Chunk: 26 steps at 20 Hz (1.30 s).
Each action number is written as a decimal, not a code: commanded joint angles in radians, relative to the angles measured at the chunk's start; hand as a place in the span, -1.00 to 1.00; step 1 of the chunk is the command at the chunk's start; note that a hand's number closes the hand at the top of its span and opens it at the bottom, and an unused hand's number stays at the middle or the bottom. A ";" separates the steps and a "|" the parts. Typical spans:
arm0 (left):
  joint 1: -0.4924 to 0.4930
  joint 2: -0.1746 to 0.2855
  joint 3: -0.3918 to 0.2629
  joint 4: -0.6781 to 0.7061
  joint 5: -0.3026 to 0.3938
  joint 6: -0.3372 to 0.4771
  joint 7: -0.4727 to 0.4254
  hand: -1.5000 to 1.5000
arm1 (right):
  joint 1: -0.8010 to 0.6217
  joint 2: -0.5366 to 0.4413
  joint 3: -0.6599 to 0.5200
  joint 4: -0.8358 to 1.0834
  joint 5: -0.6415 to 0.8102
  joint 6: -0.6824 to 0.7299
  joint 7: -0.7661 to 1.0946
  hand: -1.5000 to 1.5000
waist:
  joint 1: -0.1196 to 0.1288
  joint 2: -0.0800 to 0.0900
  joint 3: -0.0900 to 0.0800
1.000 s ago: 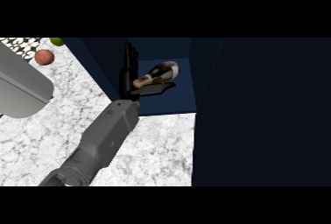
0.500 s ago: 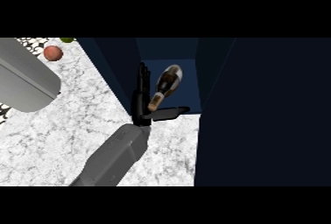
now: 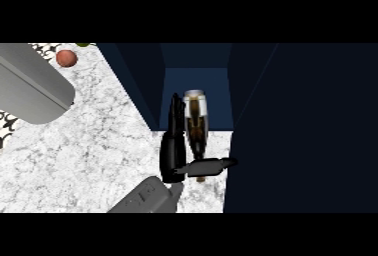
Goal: Pick up the wine, place it into the cabinet and close the cabinet
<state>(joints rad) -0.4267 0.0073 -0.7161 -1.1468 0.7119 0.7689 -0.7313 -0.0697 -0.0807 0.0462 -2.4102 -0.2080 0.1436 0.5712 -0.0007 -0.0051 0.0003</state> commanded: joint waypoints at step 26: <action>0.572 0.432 -0.181 -0.837 -0.228 0.004 0.116 -1.00 | 0.113 -0.056 0.005 -0.137 -0.159 0.148 0.076 1.00 | -0.002 0.001 0.000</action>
<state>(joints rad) 0.0900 0.3663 -0.8984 -1.9280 0.4888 0.8274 -0.5999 -0.0149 -0.1237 0.0612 -2.4142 -0.2418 0.2650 0.6174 -0.0015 -0.0041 0.0005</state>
